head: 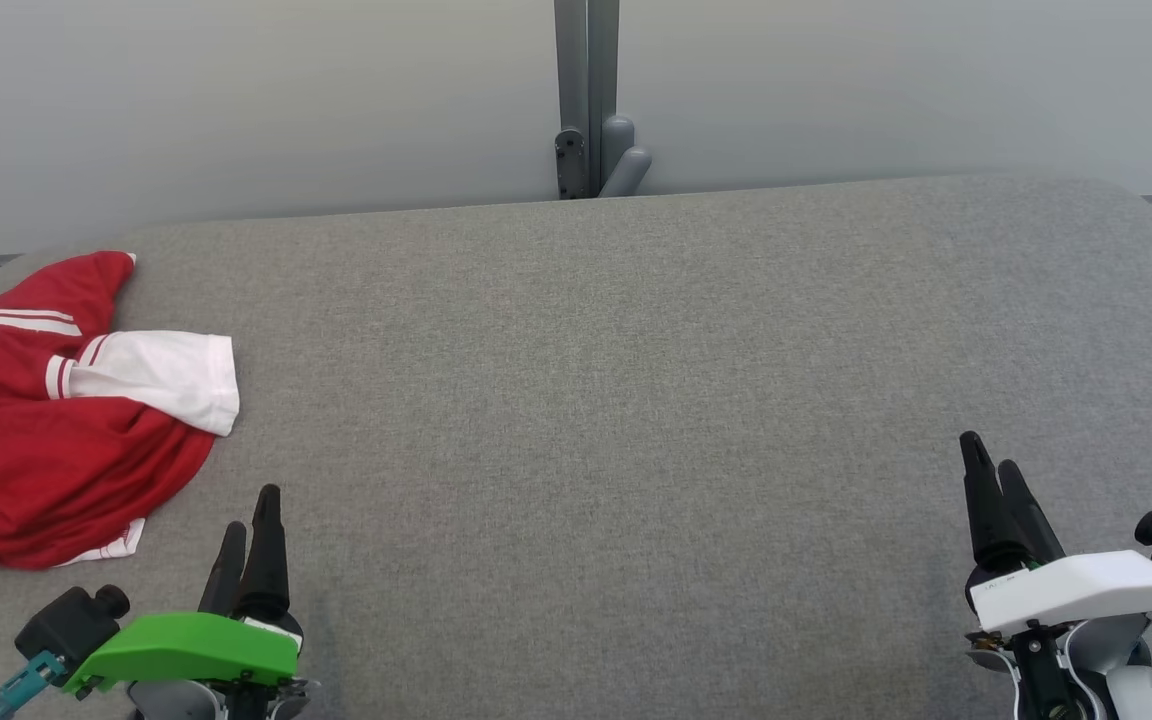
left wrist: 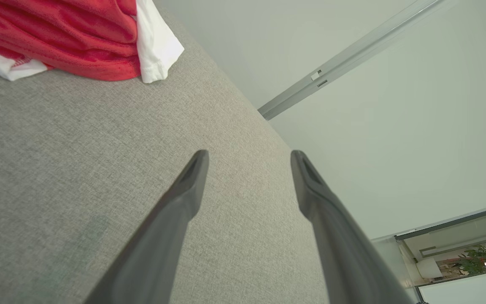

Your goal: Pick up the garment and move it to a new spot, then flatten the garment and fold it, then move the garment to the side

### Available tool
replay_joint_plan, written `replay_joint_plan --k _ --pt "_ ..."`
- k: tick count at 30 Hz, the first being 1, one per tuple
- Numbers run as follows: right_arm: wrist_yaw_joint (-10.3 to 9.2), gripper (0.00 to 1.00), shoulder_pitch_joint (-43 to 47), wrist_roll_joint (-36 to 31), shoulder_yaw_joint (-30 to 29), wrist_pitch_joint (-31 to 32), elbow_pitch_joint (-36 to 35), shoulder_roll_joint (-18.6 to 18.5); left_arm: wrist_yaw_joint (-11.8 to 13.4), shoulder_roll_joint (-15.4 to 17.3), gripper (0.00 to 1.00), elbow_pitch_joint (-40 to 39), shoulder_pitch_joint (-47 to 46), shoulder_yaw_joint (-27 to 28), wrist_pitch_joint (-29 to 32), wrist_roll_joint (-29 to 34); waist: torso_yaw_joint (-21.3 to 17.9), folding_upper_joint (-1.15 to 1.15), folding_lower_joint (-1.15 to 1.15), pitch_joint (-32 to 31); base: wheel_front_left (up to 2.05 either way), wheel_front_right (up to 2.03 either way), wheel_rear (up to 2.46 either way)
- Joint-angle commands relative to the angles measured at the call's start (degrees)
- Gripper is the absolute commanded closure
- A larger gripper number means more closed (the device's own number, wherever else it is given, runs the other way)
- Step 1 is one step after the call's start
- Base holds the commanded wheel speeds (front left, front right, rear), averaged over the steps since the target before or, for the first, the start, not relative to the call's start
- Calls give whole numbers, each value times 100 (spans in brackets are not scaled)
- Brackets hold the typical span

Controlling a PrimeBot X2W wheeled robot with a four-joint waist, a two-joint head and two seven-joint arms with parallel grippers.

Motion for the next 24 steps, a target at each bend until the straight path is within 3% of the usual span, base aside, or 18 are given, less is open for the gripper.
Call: replay_joint_plan --k 1,24 --pt "1 0 -42 -212 8 -63 -121 -23 24 69 0 -63 -107 -8 -55 233 -1 0 0 1 0 0 0" --pt "2 0 91 -2038 36 -505 -164 -35 -152 156 0 -83 49 19 -468 2045 37 0 0 4 0 0 0"
